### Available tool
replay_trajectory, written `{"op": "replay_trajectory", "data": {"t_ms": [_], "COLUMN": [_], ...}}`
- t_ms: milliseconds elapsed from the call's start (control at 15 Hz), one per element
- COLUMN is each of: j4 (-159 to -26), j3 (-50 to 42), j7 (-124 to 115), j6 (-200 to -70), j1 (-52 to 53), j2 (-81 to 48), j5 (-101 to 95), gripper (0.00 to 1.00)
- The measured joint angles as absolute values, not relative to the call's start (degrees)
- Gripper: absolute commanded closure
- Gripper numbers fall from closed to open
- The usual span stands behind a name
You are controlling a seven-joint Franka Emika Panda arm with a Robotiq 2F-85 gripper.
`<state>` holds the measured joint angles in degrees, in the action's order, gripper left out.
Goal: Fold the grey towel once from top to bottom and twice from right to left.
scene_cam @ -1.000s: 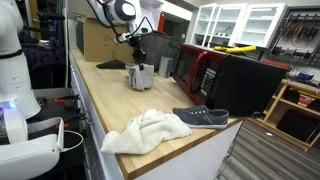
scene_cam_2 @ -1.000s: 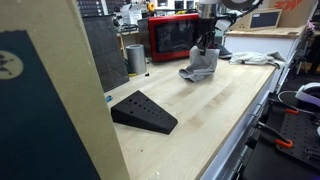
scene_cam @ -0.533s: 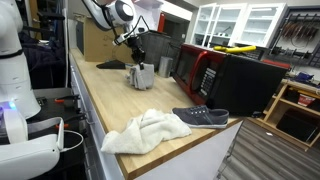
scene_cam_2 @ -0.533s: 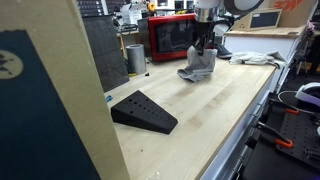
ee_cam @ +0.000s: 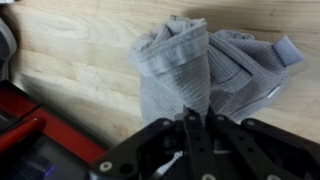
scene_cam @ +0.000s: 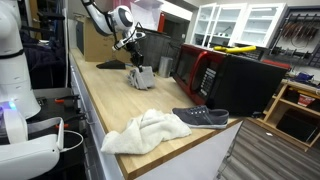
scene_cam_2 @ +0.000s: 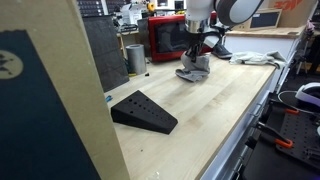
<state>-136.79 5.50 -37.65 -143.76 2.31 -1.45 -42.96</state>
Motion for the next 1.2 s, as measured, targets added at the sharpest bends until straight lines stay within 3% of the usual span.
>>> {"op": "replay_trajectory", "data": {"t_ms": [267, 333, 400, 1000, 1200], "j4": [-134.83, -134.28, -133.77, -132.03, -132.71], "j3": [5.63, 5.63, 5.63, 5.61, 5.7], "j7": [-37.64, -37.64, -37.64, -33.39, -24.18], "j6": [-143.81, -143.81, -143.81, -151.24, -158.39], "j1": [5.52, 6.07, 6.47, 7.89, 7.88], "j2": [-3.67, -4.19, -4.7, -7.18, -7.13], "j5": [-37.67, -36.88, -36.66, -35.06, -24.12], "gripper": [0.98, 0.77, 0.66, 0.0, 0.0]}}
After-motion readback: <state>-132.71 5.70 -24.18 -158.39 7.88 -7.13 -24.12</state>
